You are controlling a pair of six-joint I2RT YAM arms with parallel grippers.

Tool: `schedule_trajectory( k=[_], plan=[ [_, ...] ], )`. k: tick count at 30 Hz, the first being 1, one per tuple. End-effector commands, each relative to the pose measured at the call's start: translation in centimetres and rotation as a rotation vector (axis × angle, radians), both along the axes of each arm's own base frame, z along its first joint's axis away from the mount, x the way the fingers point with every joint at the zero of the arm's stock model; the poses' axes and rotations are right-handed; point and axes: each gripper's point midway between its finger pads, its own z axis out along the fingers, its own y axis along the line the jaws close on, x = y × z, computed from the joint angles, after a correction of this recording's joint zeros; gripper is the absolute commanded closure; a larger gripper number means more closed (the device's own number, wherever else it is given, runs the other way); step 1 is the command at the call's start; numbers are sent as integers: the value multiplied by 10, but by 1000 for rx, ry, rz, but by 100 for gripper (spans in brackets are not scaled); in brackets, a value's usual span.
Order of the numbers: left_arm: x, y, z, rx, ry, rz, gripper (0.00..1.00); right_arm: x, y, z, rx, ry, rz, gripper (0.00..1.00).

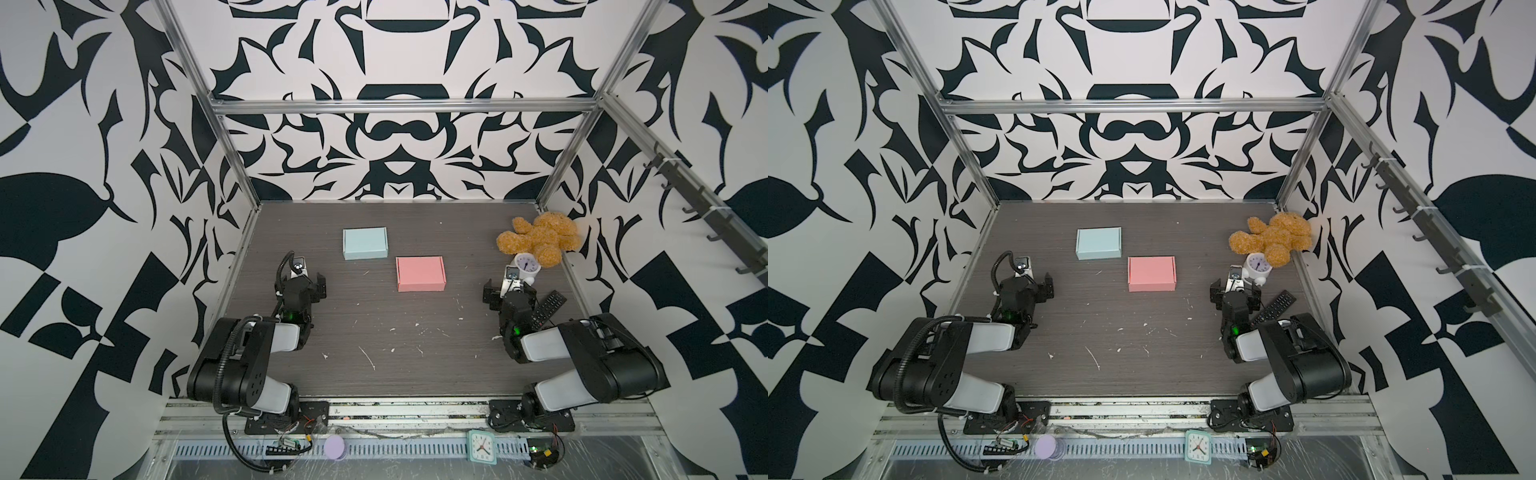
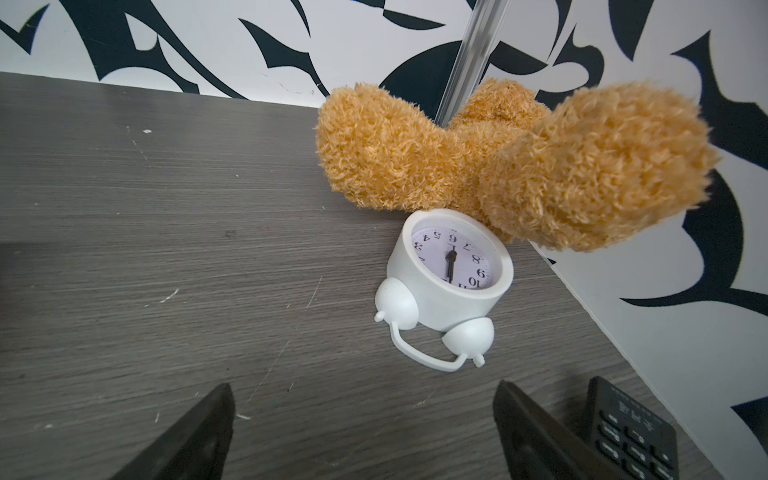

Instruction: Fold the paper box

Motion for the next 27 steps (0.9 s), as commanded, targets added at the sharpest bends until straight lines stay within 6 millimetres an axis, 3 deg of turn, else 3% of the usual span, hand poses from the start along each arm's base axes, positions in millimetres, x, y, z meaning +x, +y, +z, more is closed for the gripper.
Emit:
schedule_trajectory(
  k=[1, 10, 27],
  plan=[
    [15, -6, 21, -13, -75, -30, 1, 17, 2, 18, 20, -69, 6, 1],
    [18, 1, 7, -63, -40, -37, 1, 34, -7, 7, 20, 10, -54, 1],
    [19, 2, 10, -59, -61, -32, 1, 33, -9, 6, 31, 13, -56, 1]
  ],
)
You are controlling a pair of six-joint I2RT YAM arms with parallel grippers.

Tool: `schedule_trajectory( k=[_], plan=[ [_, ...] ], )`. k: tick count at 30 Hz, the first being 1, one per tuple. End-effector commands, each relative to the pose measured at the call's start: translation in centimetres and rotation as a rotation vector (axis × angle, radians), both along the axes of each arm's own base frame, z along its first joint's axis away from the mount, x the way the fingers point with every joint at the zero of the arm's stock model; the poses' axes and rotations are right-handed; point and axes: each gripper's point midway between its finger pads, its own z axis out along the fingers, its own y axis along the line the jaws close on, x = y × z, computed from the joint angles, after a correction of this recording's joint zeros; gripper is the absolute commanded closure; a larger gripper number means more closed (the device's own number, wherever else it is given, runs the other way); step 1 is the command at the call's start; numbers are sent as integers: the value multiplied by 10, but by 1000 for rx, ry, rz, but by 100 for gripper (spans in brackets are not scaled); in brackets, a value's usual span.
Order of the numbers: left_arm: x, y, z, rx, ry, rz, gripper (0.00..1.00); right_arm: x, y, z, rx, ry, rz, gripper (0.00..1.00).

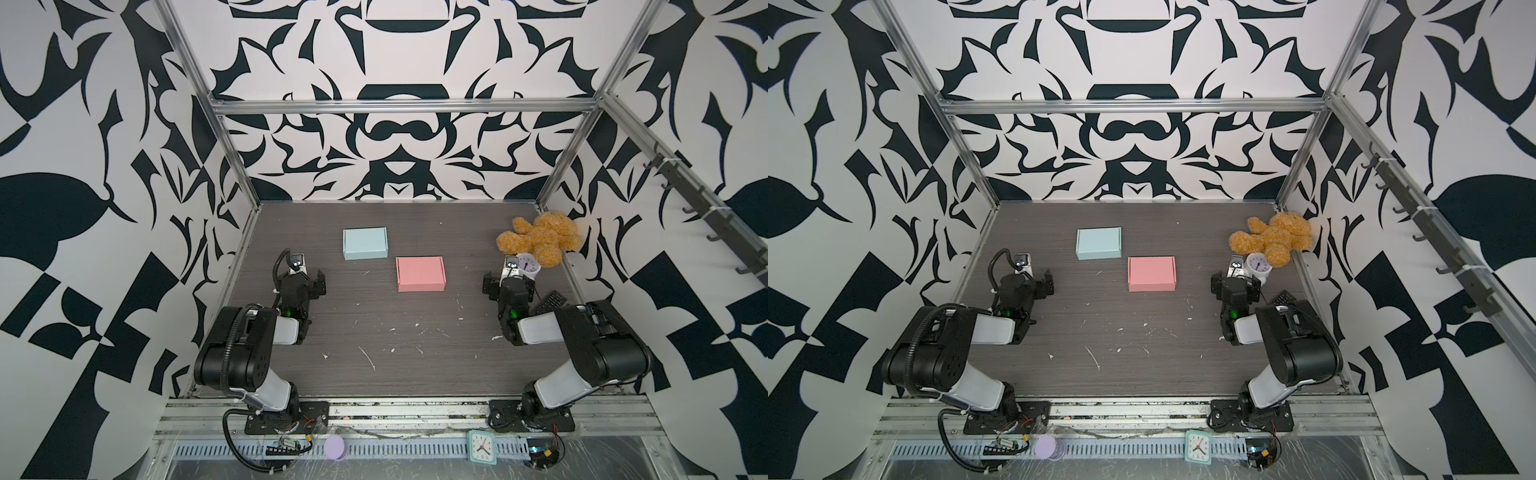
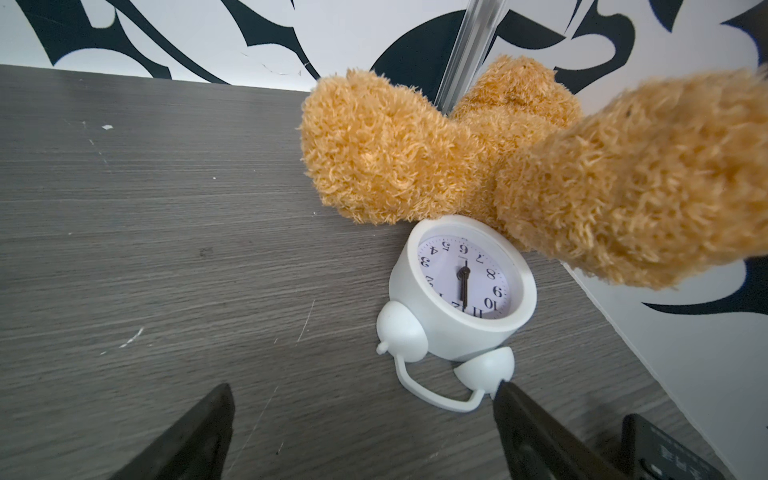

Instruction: Fold the paper box

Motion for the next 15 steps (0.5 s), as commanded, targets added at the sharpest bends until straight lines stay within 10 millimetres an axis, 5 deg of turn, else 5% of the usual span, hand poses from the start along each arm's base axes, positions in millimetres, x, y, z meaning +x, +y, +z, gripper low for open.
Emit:
schedule_trajectory(
  k=[1, 15],
  plan=[
    [6, -1, 8, -16, -37, -1, 1, 5, -3, 13, 11, -46, -21, 1],
    [6, -1, 8, -18, -37, -3, 1, 1, 3, 14, 11, -65, 21, 1]
  ],
)
